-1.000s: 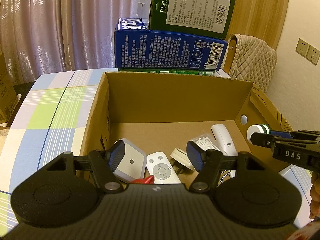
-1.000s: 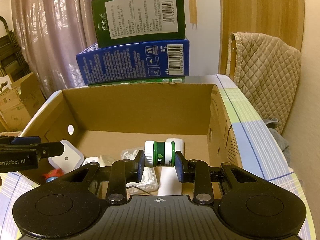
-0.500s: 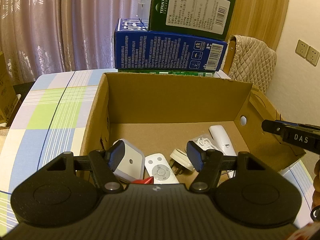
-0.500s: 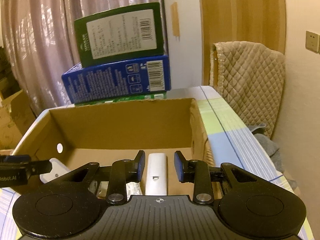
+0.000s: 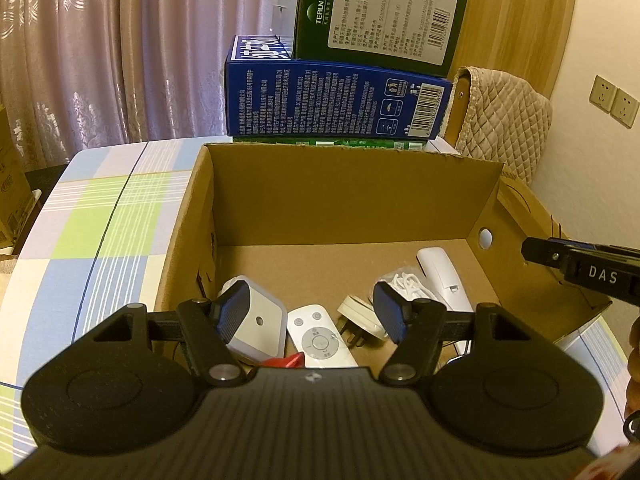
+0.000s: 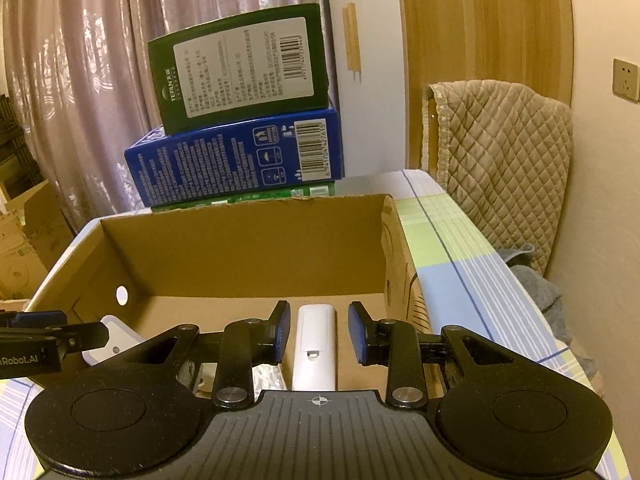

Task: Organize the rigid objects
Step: 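Open left gripper to drop the figure while right opens to drop the bottle, then withdraw both open grippers from the box back toward the table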

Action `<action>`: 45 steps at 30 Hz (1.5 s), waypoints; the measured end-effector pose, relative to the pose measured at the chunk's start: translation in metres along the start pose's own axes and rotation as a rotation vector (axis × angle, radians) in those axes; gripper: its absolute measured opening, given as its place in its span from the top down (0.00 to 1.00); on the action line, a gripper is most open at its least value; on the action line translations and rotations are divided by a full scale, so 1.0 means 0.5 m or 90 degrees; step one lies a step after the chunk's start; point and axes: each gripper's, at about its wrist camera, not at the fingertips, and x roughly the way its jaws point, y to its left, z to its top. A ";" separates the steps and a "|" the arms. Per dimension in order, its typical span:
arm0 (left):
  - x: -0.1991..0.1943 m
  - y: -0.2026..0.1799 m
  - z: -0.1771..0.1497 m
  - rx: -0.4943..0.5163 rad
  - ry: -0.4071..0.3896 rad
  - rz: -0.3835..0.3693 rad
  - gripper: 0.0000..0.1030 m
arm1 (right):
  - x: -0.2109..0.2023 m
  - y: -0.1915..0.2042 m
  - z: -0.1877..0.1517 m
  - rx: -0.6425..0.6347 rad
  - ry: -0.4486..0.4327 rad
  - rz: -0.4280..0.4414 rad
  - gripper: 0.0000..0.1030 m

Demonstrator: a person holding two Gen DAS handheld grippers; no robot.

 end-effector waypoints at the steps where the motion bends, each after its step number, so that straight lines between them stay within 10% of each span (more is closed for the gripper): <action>1: 0.000 0.000 0.000 -0.001 -0.001 0.000 0.38 | -0.001 -0.001 0.000 -0.001 -0.002 0.000 0.72; 21: -0.140 -0.007 -0.019 -0.016 -0.087 0.010 0.38 | -0.139 0.008 -0.022 -0.034 -0.117 0.036 0.72; 37: -0.277 -0.005 -0.246 0.054 -0.063 -0.022 0.30 | -0.215 0.025 -0.167 -0.119 0.034 0.121 0.71; 41: -0.282 -0.018 -0.297 0.114 -0.046 -0.042 0.28 | -0.209 0.021 -0.194 -0.092 0.087 0.135 0.44; 45: -0.273 -0.028 -0.333 0.159 -0.024 -0.057 0.27 | -0.207 0.020 -0.207 -0.083 0.114 0.138 0.41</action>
